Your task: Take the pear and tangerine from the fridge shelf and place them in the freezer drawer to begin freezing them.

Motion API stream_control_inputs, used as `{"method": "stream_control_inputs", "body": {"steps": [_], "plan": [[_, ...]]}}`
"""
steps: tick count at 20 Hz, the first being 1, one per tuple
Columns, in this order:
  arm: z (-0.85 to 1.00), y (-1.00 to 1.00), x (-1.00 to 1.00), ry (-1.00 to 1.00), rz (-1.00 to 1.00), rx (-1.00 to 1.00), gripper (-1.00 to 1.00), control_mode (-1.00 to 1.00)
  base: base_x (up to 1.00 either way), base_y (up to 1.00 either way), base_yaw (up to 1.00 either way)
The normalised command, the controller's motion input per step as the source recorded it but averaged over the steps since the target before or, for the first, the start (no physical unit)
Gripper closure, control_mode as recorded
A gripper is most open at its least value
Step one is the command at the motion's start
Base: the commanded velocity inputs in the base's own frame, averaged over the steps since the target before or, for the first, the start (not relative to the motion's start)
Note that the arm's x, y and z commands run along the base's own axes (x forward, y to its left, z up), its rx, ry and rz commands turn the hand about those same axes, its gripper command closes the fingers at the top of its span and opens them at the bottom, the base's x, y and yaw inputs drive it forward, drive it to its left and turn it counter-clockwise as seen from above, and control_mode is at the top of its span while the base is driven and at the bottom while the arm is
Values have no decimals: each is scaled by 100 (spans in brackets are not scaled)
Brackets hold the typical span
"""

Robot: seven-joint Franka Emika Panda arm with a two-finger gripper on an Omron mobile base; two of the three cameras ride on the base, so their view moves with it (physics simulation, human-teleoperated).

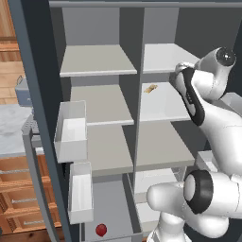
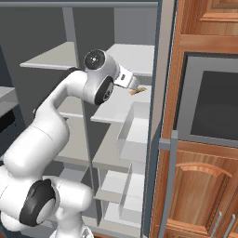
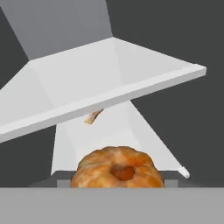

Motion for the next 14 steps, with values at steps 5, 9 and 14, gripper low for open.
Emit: {"method": "stream_control_inputs", "body": {"steps": [5, 9, 14], "plan": [[-23, 30, -56, 16, 1, 0, 100, -100, 0, 0, 0], [-32, 48, -29, 24, 5, 0, 100, -100, 0, 0, 0], [-27, 32, -30, 18, 7, 1, 100, -100, 0, 0, 0]]}}
